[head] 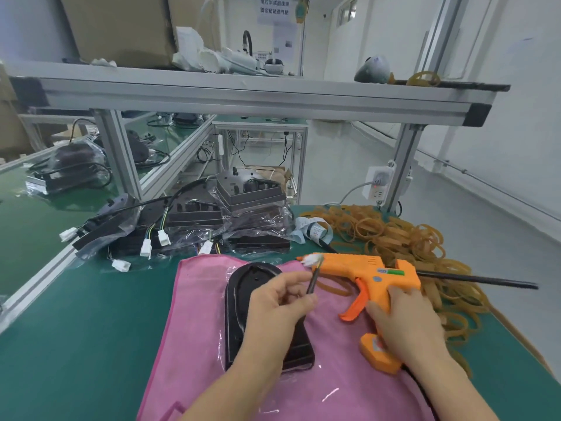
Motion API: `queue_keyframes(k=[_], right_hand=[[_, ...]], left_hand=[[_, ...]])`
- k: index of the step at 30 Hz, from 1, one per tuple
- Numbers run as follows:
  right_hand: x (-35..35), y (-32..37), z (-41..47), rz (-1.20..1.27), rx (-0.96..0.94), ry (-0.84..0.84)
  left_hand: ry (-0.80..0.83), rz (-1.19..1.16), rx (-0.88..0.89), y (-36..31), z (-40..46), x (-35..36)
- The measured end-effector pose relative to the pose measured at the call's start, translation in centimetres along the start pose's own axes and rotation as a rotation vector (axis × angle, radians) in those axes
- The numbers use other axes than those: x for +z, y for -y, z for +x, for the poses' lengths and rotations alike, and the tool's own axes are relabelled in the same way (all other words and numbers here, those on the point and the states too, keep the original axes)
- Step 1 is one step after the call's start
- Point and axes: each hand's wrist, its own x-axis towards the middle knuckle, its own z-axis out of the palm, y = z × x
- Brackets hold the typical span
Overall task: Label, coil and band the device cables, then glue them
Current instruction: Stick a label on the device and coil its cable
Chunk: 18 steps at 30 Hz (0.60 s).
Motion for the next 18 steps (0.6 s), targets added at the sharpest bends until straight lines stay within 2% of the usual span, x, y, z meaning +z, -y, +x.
queue_keyframes(k=[1,2,3,4,5,6,8,10,13,16,18], right_hand=[[-0.5,0.8,-0.7,-0.006,-0.083,-0.051],[-1.0,1.8,-1.6,0.105,-0.193,-0.027],[-1.4,2.9,-2.6,0.318,-0.314,0.091],[-1.5,4.1,-3.8,0.545,-0.393,0.302],[-1.6,5.4,-4.9,0.769,-0.424,0.507],[-1.4,6.3,-5.7,0.962,-0.405,0.611],[-0.6,7.1,-6.3,1.199,-0.295,0.604],[0.1,7.0,-6.3,1.28,-0.231,0.562],[0.6,6.0,-6.1,1.214,-0.268,0.561],[0.8,5.4,-6.0,1.178,-0.298,0.584],[0.8,5.2,-5.9,1.153,-0.32,0.599]], left_hand=[[-0.015,-0.032,-0.028,-0.2,0.3,0.1],[-0.022,-0.058,-0.055,-0.4,0.5,0.1],[-0.018,-0.077,-0.073,-0.4,0.6,0.1],[-0.018,-0.09,-0.083,-0.4,0.7,0.1],[-0.018,-0.1,-0.085,-0.4,0.6,0.1],[-0.019,-0.106,-0.084,-0.3,0.5,0.1],[-0.008,-0.144,-0.084,-0.3,0.1,-0.2],[-0.021,-0.146,-0.063,-0.6,0.0,-1.5],[-0.07,0.179,0.096,-0.6,0.5,-5.9],[0.12,0.493,0.131,-0.2,-0.8,-9.5],[0.231,0.615,0.173,1.1,-2.1,-10.1]])
